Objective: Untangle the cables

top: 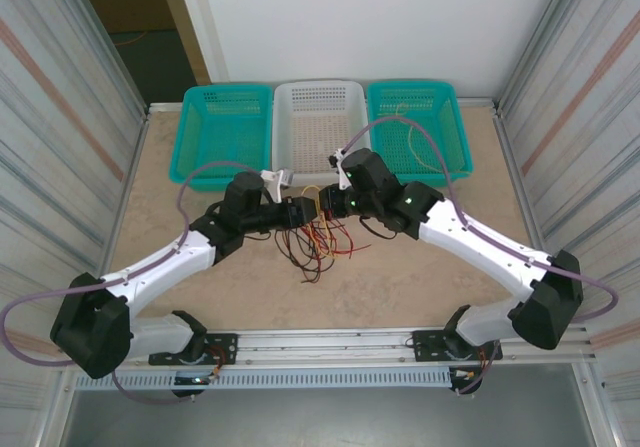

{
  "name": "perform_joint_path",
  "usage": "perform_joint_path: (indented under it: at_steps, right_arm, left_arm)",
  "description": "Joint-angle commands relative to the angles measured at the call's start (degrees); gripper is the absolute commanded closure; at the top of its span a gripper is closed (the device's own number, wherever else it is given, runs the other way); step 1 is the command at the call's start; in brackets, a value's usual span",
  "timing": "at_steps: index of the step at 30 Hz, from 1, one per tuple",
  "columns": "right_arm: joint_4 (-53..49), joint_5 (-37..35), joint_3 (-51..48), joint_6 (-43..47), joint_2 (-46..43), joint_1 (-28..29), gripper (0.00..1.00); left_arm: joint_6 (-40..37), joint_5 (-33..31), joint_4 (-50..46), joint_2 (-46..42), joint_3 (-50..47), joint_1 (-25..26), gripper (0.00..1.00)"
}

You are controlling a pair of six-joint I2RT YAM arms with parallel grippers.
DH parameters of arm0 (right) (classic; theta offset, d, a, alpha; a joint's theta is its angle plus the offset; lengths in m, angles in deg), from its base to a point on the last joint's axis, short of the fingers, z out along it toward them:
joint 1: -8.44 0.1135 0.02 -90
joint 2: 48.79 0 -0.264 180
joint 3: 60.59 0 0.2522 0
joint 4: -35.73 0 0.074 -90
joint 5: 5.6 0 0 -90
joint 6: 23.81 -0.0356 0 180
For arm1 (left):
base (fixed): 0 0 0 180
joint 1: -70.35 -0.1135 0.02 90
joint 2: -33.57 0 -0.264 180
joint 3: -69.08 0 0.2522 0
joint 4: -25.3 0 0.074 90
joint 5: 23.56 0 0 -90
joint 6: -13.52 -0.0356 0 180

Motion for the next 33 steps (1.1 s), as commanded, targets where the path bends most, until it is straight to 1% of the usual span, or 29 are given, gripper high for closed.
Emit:
perform_joint_path:
  at_steps: [1,3,8,13,16,21,25,26,27,28,29,30,32,33]
  right_arm:
    - [0.7,-1.2,-0.2,0.4,-4.5,-1.4,0.99]
    - [0.3,-0.9,-0.4,0.4,-6.3,-2.8,0.98]
    - [-0.2,1.5,-1.4,0.1,-10.7,-7.2,0.98]
    - [-2.1,3.3,-1.6,0.2,-13.8,-11.0,0.98]
    - [-2.5,4.9,-1.9,0.1,-15.6,-13.1,0.98]
    - [-3.5,6.3,-2.1,0.1,-17.3,-15.3,0.98]
    - [-3.0,8.4,-2.8,-0.6,-19.0,-17.9,0.98]
    - [-2.8,9.2,-2.9,-1.0,-19.3,-18.4,0.98]
    - [-2.4,10.2,-3.0,-1.4,-19.5,-19.0,0.98]
    - [-2.2,11.0,-3.1,-1.6,-19.6,-19.4,0.98]
    - [-2.0,11.7,-3.1,-1.8,-19.5,-19.6,0.98]
    - [-1.7,12.4,-3.1,-2.1,-19.4,-19.8,0.98]
    - [-0.4,14.6,-3.5,-3.1,-19.3,-20.1,0.99]
    - [0.8,15.8,-3.9,-3.7,-19.4,-20.3,0.99]
  left_arm:
    - [-2.1,-2.6,-3.8,-0.3,0.8,0.3,0.63]
    - [-2.1,-3.2,-4.4,-0.6,-0.4,0.2,0.64]
    - [-1.7,-6.6,-8.3,-0.3,-1.5,0.2,0.74]
    - [-0.9,-8.0,-9.8,0.3,-2.2,0.1,0.75]
    - [-1.0,-9.7,-13.2,1.5,-1.5,0.0,0.78]
    - [0.0,-9.8,-14.0,1.5,-2.4,-0.7,0.81]
    - [0.0,-10.7,-16.7,1.6,-2.8,-0.9,0.83]
    - [0.1,-10.1,-16.6,1.6,-3.1,-1.1,0.81]
    - [0.2,-8.7,-15.6,1.4,-3.6,-1.2,0.76]
    - [0.4,-7.7,-14.6,1.0,-3.9,-1.2,0.70]
    - [0.7,-6.4,-13.0,0.4,-4.4,-1.2,0.60]
    - [1.0,-4.8,-11.1,-0.2,-4.8,-1.2,0.54]
    - [2.1,-2.5,-7.5,-1.6,-5.3,-1.1,0.46]
    - [2.6,-1.8,-6.1,-2.1,-5.3,-1.0,0.43]
